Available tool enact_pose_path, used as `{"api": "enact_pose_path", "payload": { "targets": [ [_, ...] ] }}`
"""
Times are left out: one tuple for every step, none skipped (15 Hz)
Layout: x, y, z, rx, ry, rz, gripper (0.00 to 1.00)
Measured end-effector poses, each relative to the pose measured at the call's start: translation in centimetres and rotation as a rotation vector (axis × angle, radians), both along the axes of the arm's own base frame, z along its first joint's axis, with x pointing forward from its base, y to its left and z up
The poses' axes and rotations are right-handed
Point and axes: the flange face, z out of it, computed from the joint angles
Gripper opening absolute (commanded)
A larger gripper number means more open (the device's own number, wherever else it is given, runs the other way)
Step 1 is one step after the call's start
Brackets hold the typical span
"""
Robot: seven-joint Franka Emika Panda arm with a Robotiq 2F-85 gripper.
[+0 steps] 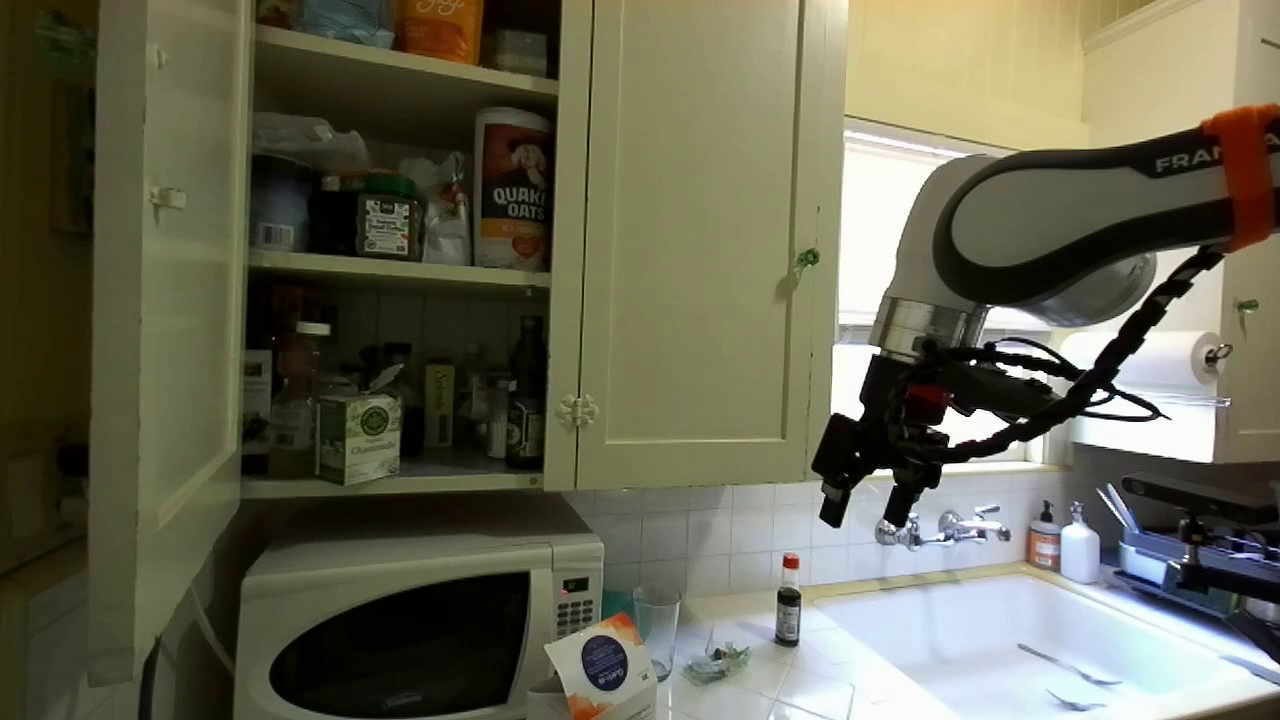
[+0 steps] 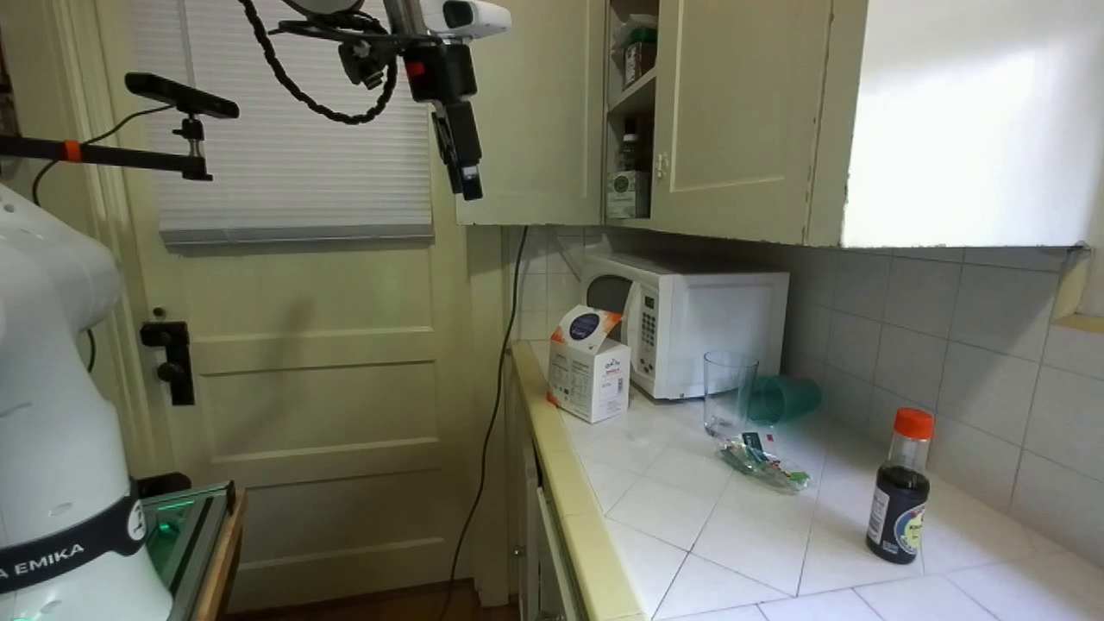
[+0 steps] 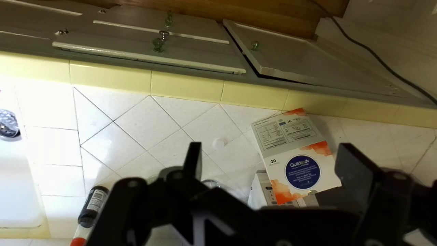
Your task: Remove the box from the top cabinet
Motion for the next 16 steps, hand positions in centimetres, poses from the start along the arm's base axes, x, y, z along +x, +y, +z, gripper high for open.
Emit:
{"api": "enact_pose_path", "payload": {
  "targets": [
    [0.0,0.0,0.0,0.000,0.000,0.000,1.00],
    [0.0,0.0,0.0,0.000,0.000,0.000,1.00],
    [0.0,0.0,0.0,0.000,0.000,0.000,1.00],
    [0.0,0.0,0.0,0.000,0.000,0.000,1.00],
    [0.0,0.0,0.0,0.000,0.000,0.000,1.00],
    [0.0,0.0,0.0,0.000,0.000,0.000,1.00],
    [0.0,0.0,0.0,0.000,0.000,0.000,1.00],
    [0.0,0.0,0.0,0.000,0.000,0.000,1.00],
    [0.0,0.0,0.0,0.000,0.000,0.000,1.00],
    [0.0,0.0,0.0,0.000,0.000,0.000,1.00],
    [0.0,0.0,0.0,0.000,0.000,0.000,1.00],
    [0.1,0.0,0.2,-0.009,-0.014,0.006,1.00],
    [0.4,0.2,0.6,-0.026,-0.047,0.023,1.00],
    [0.7,0.6,1.4,-0.051,-0.093,0.051,1.00],
    [1.2,1.2,2.5,-0.079,-0.136,0.084,1.00],
    [1.7,2.0,3.9,-0.111,-0.177,0.118,1.00]
  ]
}}
